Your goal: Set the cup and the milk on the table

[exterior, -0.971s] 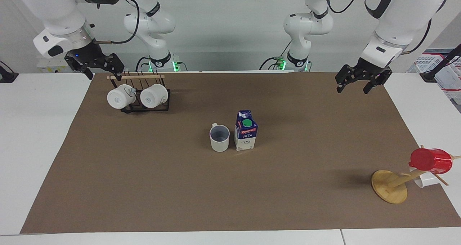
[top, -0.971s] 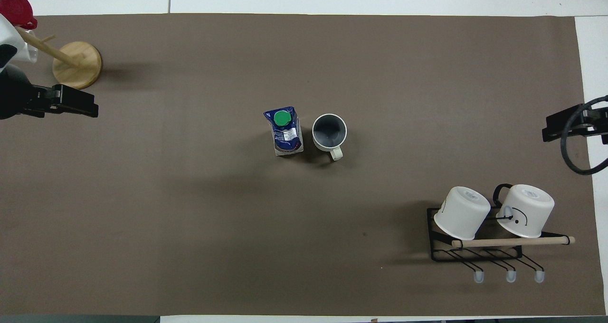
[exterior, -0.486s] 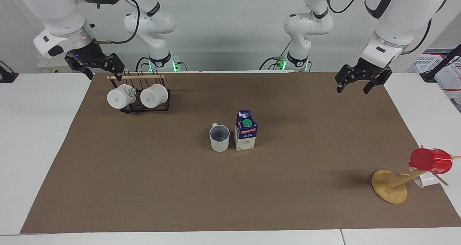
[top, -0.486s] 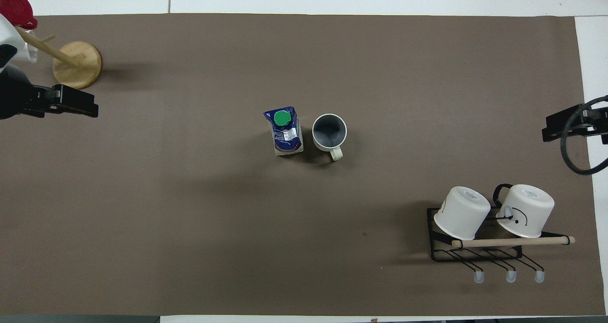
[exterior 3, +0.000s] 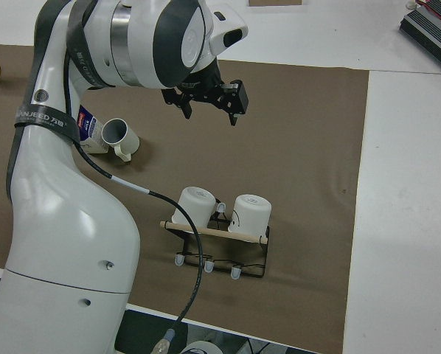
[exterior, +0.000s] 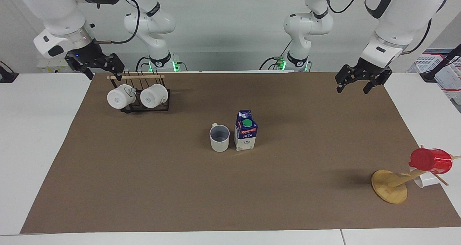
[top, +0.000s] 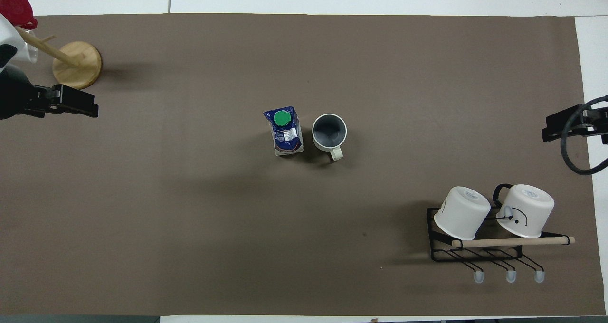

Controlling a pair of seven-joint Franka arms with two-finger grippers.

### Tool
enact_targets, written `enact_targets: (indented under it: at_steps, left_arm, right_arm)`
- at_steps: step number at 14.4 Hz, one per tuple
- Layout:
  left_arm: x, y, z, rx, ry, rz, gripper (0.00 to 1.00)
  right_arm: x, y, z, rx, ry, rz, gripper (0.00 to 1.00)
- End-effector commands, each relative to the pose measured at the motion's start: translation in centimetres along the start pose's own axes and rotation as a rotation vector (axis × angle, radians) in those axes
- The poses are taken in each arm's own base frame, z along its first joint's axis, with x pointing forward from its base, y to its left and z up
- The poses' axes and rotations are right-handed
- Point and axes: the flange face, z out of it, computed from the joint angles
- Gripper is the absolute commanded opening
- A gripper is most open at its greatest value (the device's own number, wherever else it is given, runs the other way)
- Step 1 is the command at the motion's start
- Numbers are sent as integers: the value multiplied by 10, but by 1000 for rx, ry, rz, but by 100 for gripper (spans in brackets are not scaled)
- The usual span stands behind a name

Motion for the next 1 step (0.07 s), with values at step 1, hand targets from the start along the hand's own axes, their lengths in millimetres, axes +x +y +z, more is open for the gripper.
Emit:
enact_targets:
  at_steps: [1]
  left_arm:
    - [-4,-3,0,-12,6,9,100]
  right_arm:
    - [-4,-1,-1,12,18,-18,100]
